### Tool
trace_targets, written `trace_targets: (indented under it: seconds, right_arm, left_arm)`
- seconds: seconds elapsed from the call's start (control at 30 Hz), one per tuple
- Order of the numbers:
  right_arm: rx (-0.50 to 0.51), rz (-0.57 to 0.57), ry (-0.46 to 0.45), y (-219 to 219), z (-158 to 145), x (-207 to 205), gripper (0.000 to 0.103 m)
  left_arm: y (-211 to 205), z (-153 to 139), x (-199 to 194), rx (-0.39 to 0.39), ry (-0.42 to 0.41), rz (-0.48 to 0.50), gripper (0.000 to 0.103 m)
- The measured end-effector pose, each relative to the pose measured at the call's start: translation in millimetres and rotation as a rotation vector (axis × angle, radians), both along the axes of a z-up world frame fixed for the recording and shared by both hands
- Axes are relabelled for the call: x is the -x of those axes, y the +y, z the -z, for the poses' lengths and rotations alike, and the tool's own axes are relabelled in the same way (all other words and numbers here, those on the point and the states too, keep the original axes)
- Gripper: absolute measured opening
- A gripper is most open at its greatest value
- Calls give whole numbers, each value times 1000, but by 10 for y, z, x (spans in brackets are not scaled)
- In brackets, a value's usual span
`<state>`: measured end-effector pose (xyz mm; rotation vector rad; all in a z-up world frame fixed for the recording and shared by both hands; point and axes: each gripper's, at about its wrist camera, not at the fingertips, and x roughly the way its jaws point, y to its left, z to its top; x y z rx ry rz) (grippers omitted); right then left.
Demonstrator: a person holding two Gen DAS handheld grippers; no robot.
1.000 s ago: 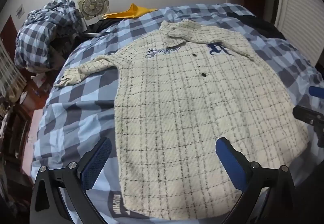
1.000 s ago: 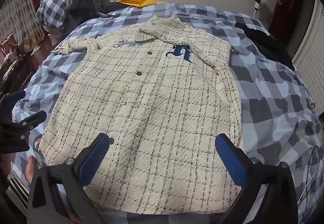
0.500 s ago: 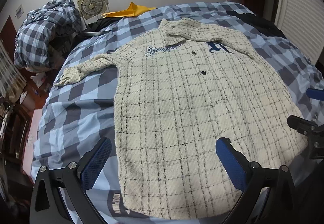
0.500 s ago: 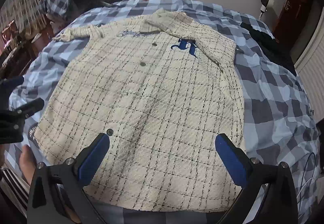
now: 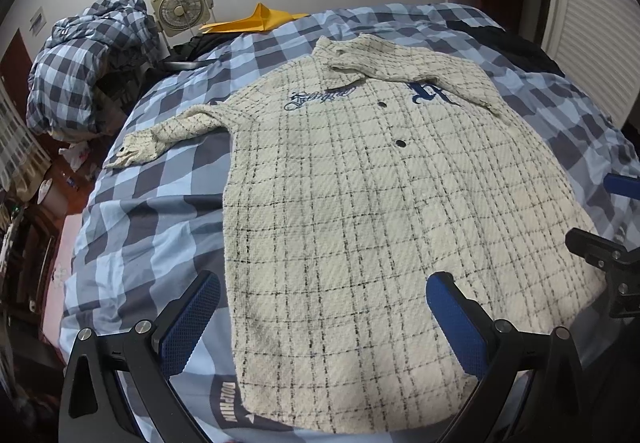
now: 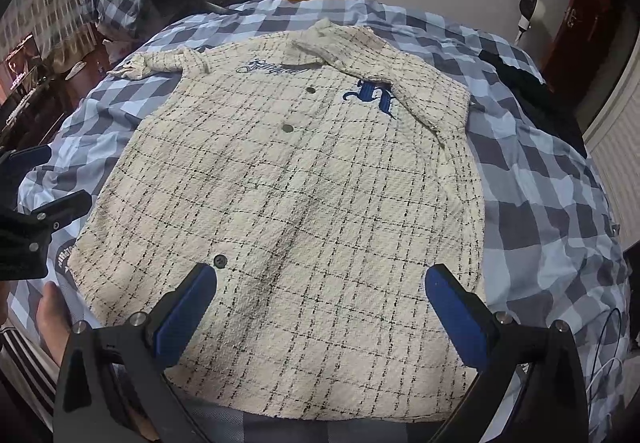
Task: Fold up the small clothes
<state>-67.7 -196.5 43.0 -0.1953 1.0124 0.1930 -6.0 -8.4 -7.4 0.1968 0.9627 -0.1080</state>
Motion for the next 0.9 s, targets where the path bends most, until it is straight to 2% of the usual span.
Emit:
trace_targets:
  seconds: [0.9]
  right_arm:
    - [-7,13,1,-32,8,-15,102]
  left_arm:
    - [34,21,-30,-9,9,-9,103]
